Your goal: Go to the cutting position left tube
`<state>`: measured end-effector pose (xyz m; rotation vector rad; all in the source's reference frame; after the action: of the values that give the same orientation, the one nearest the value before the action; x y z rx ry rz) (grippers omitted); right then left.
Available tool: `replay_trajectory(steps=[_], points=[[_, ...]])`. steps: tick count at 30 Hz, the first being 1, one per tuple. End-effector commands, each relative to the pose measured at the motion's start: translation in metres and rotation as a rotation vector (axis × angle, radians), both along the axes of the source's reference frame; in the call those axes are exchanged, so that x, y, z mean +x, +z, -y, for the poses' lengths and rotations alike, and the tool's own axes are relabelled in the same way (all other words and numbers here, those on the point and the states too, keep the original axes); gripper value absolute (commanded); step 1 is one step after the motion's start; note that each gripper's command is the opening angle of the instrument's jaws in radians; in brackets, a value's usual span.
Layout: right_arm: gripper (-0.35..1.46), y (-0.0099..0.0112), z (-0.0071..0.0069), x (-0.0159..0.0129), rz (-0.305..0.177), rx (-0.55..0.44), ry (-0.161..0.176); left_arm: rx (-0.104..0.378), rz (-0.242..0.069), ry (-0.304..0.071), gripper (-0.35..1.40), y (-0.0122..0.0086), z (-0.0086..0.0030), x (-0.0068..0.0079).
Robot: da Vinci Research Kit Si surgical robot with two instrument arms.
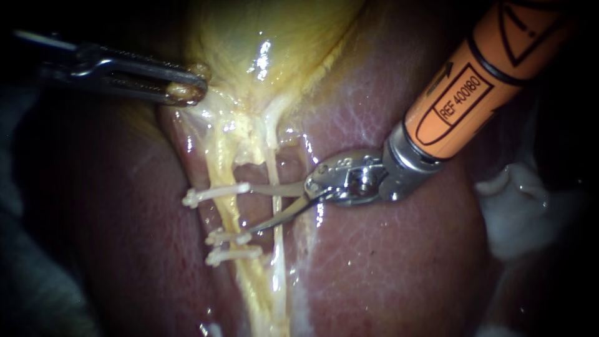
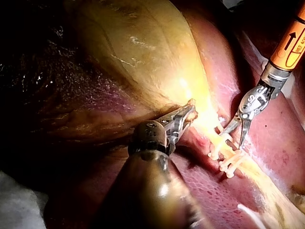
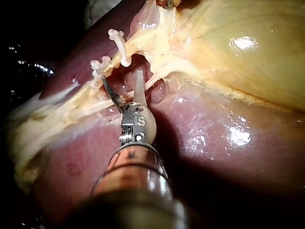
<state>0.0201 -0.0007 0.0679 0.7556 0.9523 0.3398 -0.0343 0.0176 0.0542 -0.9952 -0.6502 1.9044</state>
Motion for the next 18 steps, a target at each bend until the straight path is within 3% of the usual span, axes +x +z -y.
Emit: replay_trajectory(steps=[1,14,18], points=[[0.72,-0.0001,-0.0001,-0.0002,-0.001,0.0,-0.001,0.0,0.0,0.0,-0.35,0.0,0.0,0.0],[0.76,-0.0008,-0.0005,-0.0022,-0.007,0.004,-0.009,0.002,0.002,0.002,-0.35,0.0,0.0,0.0001],[0.86,-0.001,-0.0005,-0.0026,-0.01,0.01,-0.02,0.002,0.002,0.002,-0.35,0.0,0.0,0.0001]])
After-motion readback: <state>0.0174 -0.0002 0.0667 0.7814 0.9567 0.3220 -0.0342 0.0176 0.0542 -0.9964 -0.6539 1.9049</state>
